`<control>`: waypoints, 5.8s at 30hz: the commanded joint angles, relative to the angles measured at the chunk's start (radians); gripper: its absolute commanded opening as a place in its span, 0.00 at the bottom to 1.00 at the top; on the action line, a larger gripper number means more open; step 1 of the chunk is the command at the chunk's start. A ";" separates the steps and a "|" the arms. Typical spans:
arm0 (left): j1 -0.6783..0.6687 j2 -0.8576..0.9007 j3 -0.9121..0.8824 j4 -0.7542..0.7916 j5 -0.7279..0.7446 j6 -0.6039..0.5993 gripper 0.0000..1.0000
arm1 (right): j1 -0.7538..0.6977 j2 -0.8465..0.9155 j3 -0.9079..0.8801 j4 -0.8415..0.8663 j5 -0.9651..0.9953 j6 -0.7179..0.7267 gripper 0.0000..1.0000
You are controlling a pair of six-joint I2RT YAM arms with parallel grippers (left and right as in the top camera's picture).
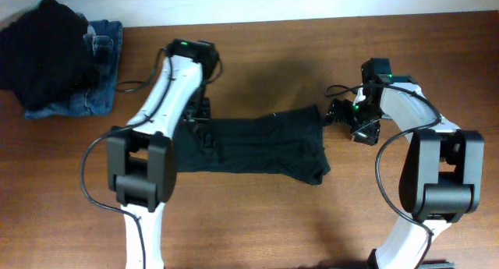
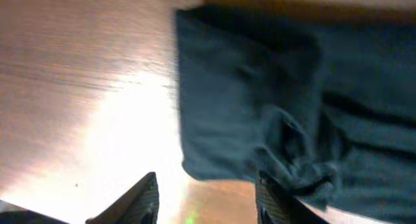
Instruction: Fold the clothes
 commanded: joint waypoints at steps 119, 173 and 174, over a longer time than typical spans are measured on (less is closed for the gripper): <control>0.287 -0.105 -0.119 0.152 0.566 0.451 0.99 | 0.005 0.008 -0.004 0.003 -0.001 0.003 0.99; 0.286 -0.105 -0.358 0.320 0.581 0.437 0.99 | 0.038 0.024 -0.096 -0.050 -0.247 -0.350 0.91; 0.286 -0.105 -0.358 0.322 0.581 0.432 0.99 | 0.046 0.025 -0.096 -0.051 -0.247 -0.348 0.91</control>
